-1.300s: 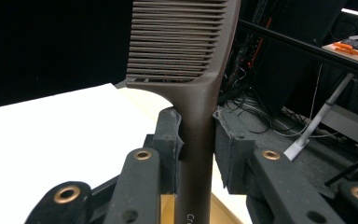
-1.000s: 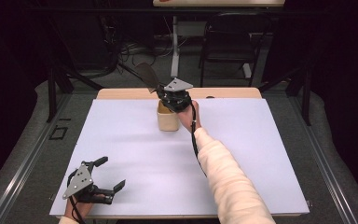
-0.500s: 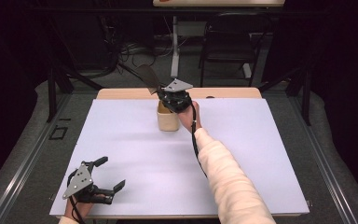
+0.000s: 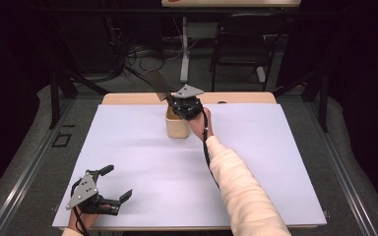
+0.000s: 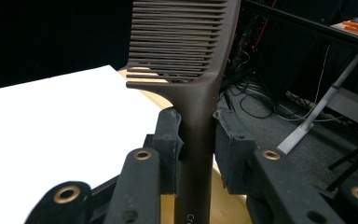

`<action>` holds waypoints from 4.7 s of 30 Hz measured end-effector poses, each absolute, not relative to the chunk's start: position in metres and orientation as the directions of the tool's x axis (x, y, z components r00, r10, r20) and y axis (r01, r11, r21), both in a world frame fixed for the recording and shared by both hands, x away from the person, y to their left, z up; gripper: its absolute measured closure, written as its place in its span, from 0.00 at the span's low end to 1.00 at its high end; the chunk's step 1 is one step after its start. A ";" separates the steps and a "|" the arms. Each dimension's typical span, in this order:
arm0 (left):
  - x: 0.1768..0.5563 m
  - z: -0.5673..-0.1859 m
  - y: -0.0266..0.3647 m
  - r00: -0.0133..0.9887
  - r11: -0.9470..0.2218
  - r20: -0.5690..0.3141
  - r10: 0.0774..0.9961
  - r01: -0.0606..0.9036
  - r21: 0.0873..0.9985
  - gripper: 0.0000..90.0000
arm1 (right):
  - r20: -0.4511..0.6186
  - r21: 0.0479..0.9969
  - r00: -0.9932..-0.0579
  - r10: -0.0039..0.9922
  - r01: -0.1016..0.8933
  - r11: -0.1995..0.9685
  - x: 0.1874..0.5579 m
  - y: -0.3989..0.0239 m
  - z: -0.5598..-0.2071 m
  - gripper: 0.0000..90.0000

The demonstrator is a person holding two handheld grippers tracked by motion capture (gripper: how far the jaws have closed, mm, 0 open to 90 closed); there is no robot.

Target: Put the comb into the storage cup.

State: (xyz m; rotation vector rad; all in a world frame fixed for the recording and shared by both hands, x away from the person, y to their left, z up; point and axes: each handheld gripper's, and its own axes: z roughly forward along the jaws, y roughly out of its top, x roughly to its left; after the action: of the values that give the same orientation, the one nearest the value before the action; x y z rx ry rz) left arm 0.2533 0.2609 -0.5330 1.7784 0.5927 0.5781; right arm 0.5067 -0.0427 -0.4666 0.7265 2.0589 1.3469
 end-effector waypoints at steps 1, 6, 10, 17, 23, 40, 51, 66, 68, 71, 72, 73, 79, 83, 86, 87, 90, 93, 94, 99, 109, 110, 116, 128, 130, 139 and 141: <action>0.253 -0.533 0.261 0.754 -0.256 0.091 0.651 0.105 0.961 0.00 | -0.164 0.928 -0.691 0.704 0.133 0.347 0.507 -0.043 -0.467 0.80; 0.253 -0.533 0.261 0.753 -0.255 0.091 0.651 0.105 0.961 0.00 | -0.161 0.926 -0.692 0.704 0.141 0.351 0.507 -0.043 -0.469 0.80; 0.253 -0.533 0.261 0.752 -0.256 0.093 0.652 0.104 0.961 0.00 | -0.157 0.924 -0.693 0.704 0.148 0.352 0.507 -0.043 -0.469 0.80; 0.253 -0.533 0.261 0.753 -0.254 0.092 0.652 0.103 0.962 0.00 | -0.156 0.919 -0.695 0.702 0.158 0.361 0.508 -0.044 -0.472 0.80; 0.253 -0.533 0.261 0.752 -0.254 0.092 0.652 0.103 0.962 0.00 | -0.151 0.914 -0.698 0.700 0.171 0.368 0.509 -0.044 -0.474 0.80; 0.253 -0.533 0.261 0.752 -0.253 0.092 0.652 0.102 0.962 0.00 | -0.150 0.904 -0.704 0.695 0.187 0.385 0.510 -0.042 -0.478 0.80; 0.253 -0.533 0.261 0.752 -0.257 0.094 0.652 0.102 0.961 0.00 | -0.156 0.896 -0.706 0.691 0.193 0.400 0.510 -0.040 -0.480 0.80; 0.253 -0.533 0.261 0.753 -0.252 0.092 0.652 0.101 0.962 0.00 | -0.147 0.882 -0.697 0.702 0.229 0.412 0.505 -0.038 -0.484 0.66; 0.253 -0.533 0.261 0.753 -0.252 0.091 0.652 0.101 0.962 0.00 | -0.139 0.878 -0.698 0.703 0.241 0.414 0.502 -0.039 -0.483 0.57; 0.253 -0.533 0.261 0.754 -0.254 0.093 0.650 0.100 0.962 0.00 | -0.123 0.866 -0.700 0.704 0.271 0.420 0.498 -0.041 -0.480 0.45; 0.253 -0.533 0.261 0.753 -0.254 0.093 0.652 0.102 0.962 0.00 | -0.114 0.865 -0.704 0.701 0.277 0.418 0.497 -0.042 -0.478 0.42; 0.253 -0.533 0.261 0.753 -0.255 0.094 0.651 0.101 0.962 0.00 | -0.105 0.863 -0.702 0.704 0.288 0.415 0.495 -0.043 -0.477 0.39; 0.253 -0.533 0.261 0.754 -0.256 0.094 0.651 0.101 0.961 0.00 | -0.080 0.854 -0.715 0.695 0.310 0.417 0.487 -0.051 -0.470 0.25; 0.253 -0.533 0.261 0.753 -0.257 0.094 0.651 0.103 0.961 0.00 | -0.069 0.852 -0.726 0.684 0.313 0.419 0.482 -0.055 -0.466 0.18; 0.253 -0.533 0.260 0.754 -0.257 0.093 0.650 0.103 0.961 0.00 | -0.055 0.853 -0.735 0.676 0.317 0.414 0.477 -0.058 -0.463 0.15; 0.253 -0.533 0.260 0.755 -0.257 0.092 0.650 0.104 0.961 0.00 | -0.053 0.851 -0.742 0.668 0.316 0.419 0.475 -0.059 -0.462 0.14; 0.254 -0.533 0.260 0.754 -0.258 0.093 0.650 0.104 0.961 0.00 | -0.043 0.846 -0.752 0.658 0.322 0.424 0.472 -0.062 -0.461 0.12; 0.254 -0.533 0.260 0.754 -0.258 0.093 0.651 0.105 0.960 0.00 | -0.040 0.844 -0.757 0.652 0.324 0.427 0.469 -0.066 -0.459 0.09; 0.254 -0.533 0.260 0.753 -0.259 0.093 0.651 0.105 0.960 0.00 | -0.038 0.845 -0.757 0.652 0.325 0.425 0.468 -0.067 -0.458 0.09; 0.252 -0.533 0.261 0.749 -0.259 0.094 0.656 0.107 0.960 0.00 | -0.028 0.838 -0.765 0.644 0.333 0.432 0.461 -0.075 -0.456 0.05; 0.250 -0.533 0.262 0.747 -0.259 0.093 0.658 0.108 0.960 0.00 | -0.011 0.824 -0.779 0.627 0.348 0.448 0.448 -0.088 -0.459 0.01; 0.250 -0.533 0.262 0.747 -0.258 0.094 0.658 0.107 0.960 0.00 | -0.009 0.820 -0.780 0.626 0.352 0.451 0.447 -0.090 -0.459 0.01; 0.250 -0.533 0.262 0.747 -0.256 0.092 0.659 0.107 0.961 0.00 | -0.002 0.816 -0.781 0.624 0.359 0.453 0.439 -0.100 -0.459 0.00; 0.251 -0.533 0.261 0.748 -0.256 0.092 0.657 0.107 0.961 0.00 | 0.006 0.801 -0.774 0.633 0.382 0.461 0.423 -0.124 -0.463 0.00; 0.251 -0.533 0.261 0.747 -0.257 0.092 0.658 0.107 0.961 0.00 | 0.008 0.801 -0.772 0.635 0.385 0.458 0.420 -0.128 -0.462 0.00; 0.251 -0.533 0.261 0.747 -0.256 0.092 0.658 0.107 0.961 0.00 | 0.018 0.803 -0.768 0.640 0.392 0.448 0.409 -0.145 -0.461 0.00; 0.251 -0.533 0.261 0.747 -0.256 0.092 0.658 0.107 0.961 0.00 | 0.013 0.806 -0.767 0.641 0.387 0.447 0.406 -0.149 -0.461 0.00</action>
State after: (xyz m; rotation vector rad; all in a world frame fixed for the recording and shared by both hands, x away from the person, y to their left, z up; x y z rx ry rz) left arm 0.2509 0.2612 -0.5330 1.7781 0.6006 0.5872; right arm 0.4063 -0.1493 -0.4615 0.8826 2.4080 1.2277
